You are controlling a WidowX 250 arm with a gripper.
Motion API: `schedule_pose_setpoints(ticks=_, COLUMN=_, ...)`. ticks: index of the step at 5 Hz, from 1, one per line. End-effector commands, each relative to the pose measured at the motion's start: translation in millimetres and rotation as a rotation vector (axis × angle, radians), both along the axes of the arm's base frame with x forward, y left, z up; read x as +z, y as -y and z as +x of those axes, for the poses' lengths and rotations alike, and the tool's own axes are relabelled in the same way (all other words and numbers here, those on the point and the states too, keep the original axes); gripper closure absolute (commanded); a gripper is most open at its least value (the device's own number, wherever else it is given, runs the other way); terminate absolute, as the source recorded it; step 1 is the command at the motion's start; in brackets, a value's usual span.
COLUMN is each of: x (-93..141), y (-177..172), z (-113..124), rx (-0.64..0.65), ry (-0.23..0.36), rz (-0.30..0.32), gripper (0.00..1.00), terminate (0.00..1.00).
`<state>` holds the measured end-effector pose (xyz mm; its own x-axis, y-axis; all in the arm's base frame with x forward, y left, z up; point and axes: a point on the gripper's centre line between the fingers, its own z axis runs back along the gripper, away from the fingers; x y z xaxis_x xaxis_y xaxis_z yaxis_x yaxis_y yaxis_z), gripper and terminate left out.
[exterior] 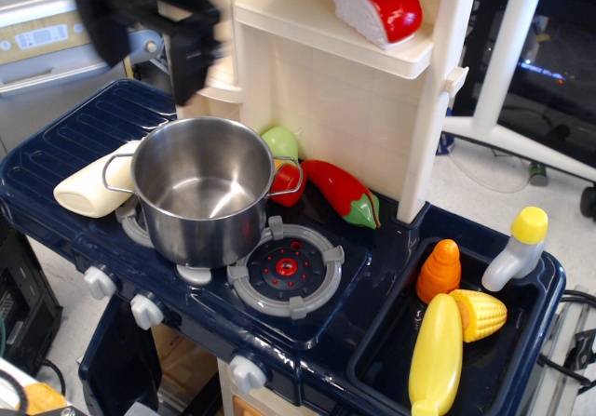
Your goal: Put banana in pot or pan
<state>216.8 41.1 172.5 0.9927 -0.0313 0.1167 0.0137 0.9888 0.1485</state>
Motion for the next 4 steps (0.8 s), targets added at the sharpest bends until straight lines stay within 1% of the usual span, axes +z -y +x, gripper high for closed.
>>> schedule_pose_setpoints(ticks=1, x=-1, y=75, z=-7, rx=0.040, ry=-0.003, rz=-0.103, gripper=0.00, terminate=0.00)
schedule_pose_setpoints(ticks=2, x=-15, y=125, z=-7, rx=0.135, ry=-0.031, rz=-0.096, gripper=0.00, terminate=0.00)
schedule_pose_setpoints(ticks=3, x=-30, y=147, z=-12, rx=0.076, ry=-0.097, rz=-0.110, gripper=0.00, terminate=0.00)
schedule_pose_setpoints(ticks=4, x=-60, y=166, z=-12, rx=0.119, ry=-0.072, rz=-0.175, gripper=0.00, terminate=0.00)
